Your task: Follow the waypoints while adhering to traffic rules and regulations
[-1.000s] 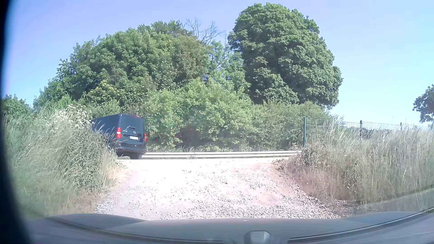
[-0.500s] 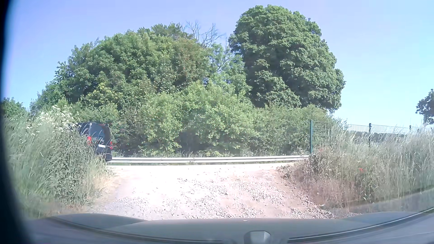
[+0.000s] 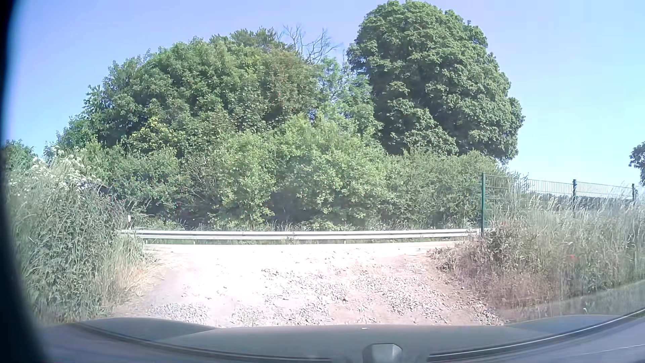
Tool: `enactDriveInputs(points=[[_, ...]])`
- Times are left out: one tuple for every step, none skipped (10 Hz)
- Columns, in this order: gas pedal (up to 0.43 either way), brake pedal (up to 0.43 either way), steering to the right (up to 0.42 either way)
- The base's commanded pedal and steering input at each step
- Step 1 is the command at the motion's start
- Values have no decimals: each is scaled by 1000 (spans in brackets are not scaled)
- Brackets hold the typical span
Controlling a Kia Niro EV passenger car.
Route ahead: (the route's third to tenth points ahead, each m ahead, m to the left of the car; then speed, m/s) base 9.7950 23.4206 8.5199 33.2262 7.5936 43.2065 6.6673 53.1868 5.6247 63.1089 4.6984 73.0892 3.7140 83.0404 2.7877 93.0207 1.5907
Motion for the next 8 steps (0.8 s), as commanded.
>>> enactDriveInputs(points=[[197,6,-188],[197,6,-205],[197,6,-220],[197,6,-253],[197,6,-287],[220,6,-309],[220,6,-337],[209,6,-364]])
